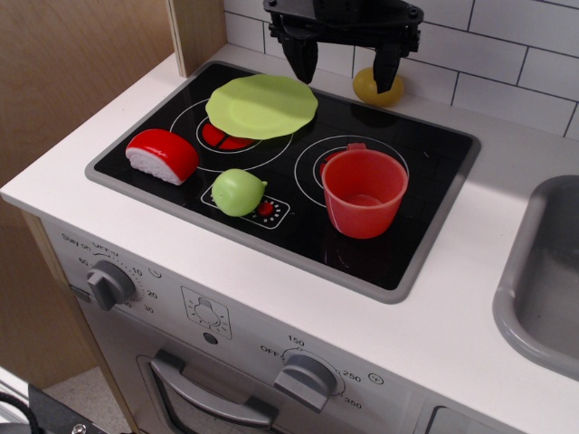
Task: Put cup on plate
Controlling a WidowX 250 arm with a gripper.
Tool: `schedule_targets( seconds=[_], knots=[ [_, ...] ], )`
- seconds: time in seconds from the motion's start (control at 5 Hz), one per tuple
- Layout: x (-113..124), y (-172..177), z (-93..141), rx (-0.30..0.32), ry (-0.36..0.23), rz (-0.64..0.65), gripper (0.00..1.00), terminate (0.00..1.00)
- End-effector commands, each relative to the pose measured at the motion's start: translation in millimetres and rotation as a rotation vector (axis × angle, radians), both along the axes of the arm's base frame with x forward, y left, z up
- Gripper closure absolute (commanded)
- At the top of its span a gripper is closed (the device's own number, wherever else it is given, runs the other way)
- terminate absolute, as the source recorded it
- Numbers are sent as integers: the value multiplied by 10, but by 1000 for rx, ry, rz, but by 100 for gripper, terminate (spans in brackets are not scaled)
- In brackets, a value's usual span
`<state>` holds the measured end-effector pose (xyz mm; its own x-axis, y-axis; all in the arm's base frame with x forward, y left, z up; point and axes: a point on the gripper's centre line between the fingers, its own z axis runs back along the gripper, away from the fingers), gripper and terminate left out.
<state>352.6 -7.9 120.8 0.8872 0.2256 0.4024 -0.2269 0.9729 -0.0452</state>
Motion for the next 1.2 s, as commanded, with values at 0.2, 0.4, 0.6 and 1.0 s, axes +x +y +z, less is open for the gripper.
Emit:
schedule_targets(
  seconds=[0.2,0.4,0.6,1.0],
  knots=[
    [-5,-38,-5,-85,19,153,0,0],
    [20,-65,-16,-131,53,288,0,0],
    [65,-68,-46,-161,84,420,0,0],
    [60,-114,-166,-143,161,473,0,0]
  ],
)
